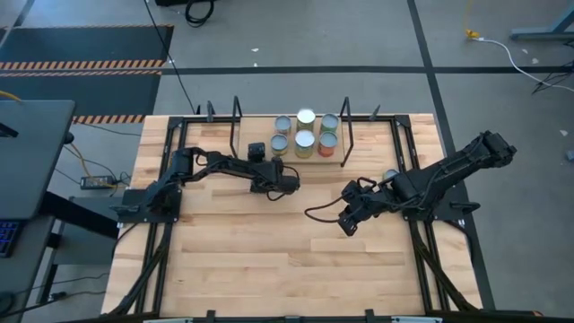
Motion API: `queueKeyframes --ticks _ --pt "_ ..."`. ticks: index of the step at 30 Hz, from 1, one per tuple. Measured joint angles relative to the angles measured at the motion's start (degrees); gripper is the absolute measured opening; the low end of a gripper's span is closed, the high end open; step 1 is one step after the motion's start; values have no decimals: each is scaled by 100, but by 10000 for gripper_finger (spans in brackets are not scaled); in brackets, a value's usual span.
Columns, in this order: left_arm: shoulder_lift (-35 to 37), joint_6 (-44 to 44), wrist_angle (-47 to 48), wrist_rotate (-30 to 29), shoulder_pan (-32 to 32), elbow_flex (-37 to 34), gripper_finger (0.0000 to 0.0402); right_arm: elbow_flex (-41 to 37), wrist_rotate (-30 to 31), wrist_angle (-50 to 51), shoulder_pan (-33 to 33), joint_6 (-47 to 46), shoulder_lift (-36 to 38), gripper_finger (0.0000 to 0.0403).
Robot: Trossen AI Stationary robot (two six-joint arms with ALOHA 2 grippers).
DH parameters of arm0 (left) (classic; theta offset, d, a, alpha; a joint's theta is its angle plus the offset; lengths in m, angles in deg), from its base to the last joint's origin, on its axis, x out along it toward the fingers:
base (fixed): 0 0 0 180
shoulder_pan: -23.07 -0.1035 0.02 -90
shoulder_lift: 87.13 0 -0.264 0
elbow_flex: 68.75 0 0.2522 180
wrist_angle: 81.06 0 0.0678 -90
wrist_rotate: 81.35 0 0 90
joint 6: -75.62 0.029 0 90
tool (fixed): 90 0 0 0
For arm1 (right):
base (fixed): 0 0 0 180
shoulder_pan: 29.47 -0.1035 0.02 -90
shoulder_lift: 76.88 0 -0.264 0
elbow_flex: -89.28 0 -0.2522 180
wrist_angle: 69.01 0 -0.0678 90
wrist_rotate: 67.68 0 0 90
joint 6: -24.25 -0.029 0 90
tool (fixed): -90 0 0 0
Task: Pick and place cans onto a shelf
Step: Put the canned tuna on the shelf
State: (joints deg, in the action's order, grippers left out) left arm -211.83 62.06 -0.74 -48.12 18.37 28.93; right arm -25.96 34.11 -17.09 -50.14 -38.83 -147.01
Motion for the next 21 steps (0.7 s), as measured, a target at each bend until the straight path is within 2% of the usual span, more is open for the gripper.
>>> queueKeyframes --ticks 12,17,21 --pt "690 428 -95 1403 -616 7 289 0 -22 -165 -13 -328 0 39" --pt "882 614 -74 2107 -772 9 298 0 -99 -218 -19 -341 0 52" --pt "1021 734 -169 2229 -836 16 298 0 -100 -240 -19 -340 0 56"
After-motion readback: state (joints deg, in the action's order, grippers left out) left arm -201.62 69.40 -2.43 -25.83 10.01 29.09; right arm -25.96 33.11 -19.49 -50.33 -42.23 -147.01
